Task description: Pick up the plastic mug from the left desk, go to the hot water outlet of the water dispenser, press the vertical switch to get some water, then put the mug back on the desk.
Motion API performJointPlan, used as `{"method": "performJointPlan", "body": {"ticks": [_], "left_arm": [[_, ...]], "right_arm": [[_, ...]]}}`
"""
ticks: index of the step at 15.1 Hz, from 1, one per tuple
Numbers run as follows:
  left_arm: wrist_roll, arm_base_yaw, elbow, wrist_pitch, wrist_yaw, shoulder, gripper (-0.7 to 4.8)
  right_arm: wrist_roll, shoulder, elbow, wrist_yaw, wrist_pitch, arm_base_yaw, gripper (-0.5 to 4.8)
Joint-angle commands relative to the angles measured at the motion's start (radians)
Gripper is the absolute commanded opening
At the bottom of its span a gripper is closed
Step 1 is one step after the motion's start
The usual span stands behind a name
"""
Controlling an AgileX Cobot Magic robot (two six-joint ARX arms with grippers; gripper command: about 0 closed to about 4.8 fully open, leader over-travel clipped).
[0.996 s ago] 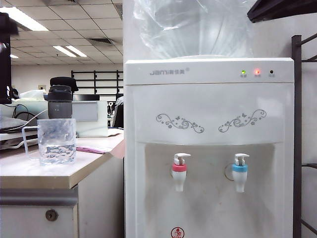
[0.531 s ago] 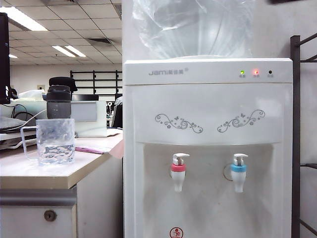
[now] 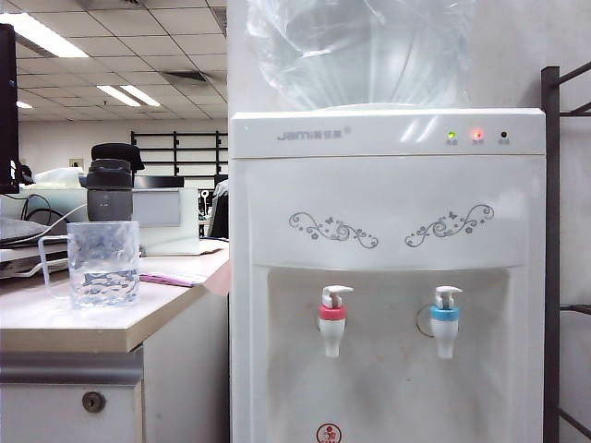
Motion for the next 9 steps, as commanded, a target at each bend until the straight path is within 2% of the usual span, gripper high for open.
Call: {"method": "performJointPlan", "body": {"ticks": [1, 2, 3, 5, 8, 9], "left_arm": [[-0.021, 0.0, 0.0, -0.349, 0.319, -0.002, 1.84], [-0.022, 0.0, 0.0, -0.483, 0.524, -0.002, 1.84], [-0.023, 0.0, 0.0, -0.507, 0.654, -0.003, 1.84], [-0.024, 0.0, 0.0, -0.491, 0.843, -0.005, 1.84], [-0.024, 0.0, 0.0, -0.494, 0.898, -0.005, 1.84], [0.024, 0.001, 0.0, -0.475, 0.891, -0.005, 1.84]], "right_arm": [[0.0, 0.0, -0.1, -0.001, 0.01, 0.002, -0.01], [-0.002, 0.0, -0.113, -0.002, 0.04, 0.005, -0.01], [-0.003, 0.0, -0.113, 0.0, 0.072, 0.005, -0.01], [-0.003, 0.0, -0.113, -0.001, 0.075, 0.005, -0.01], [-0.003, 0.0, -0.113, -0.002, 0.074, 0.004, -0.01], [-0.003, 0.0, -0.113, -0.001, 0.188, -0.051, -0.01]]}}
